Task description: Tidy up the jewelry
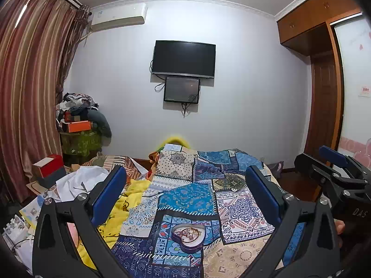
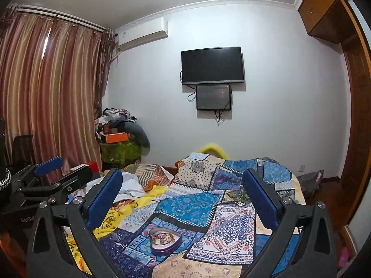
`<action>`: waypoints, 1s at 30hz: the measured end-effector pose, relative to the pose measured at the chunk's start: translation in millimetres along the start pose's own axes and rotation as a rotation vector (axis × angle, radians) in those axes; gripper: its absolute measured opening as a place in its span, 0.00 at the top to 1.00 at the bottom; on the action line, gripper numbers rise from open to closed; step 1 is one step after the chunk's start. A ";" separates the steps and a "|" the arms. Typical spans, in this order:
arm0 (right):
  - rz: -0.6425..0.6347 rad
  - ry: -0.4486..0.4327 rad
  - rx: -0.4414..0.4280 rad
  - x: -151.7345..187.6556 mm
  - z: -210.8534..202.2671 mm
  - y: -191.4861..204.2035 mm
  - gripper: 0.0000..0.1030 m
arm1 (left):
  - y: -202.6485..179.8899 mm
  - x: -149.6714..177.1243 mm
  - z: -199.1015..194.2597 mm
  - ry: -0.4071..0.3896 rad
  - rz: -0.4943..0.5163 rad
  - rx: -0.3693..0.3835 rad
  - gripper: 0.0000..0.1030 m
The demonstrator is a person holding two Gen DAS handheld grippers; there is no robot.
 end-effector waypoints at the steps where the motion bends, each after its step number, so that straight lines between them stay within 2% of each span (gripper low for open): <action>1: 0.001 -0.001 0.000 -0.4 -0.2 -0.3 0.01 | 0.2 0.1 0.4 0.001 0.000 -0.002 0.00; 30: 0.003 0.027 -0.004 3.3 3.3 -2.0 0.01 | 1.7 5.4 4.4 0.025 -0.031 -0.011 0.00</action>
Point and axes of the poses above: each gripper's, at about its wrist camera, not at the fingertips, and z roughly the way its jaws point, y to its left, x to its underside, the point moved 4 cm from there along z, roughly the way its jaws point, and after that the axes turned 10 degrees about x, right-handed, at the moved point
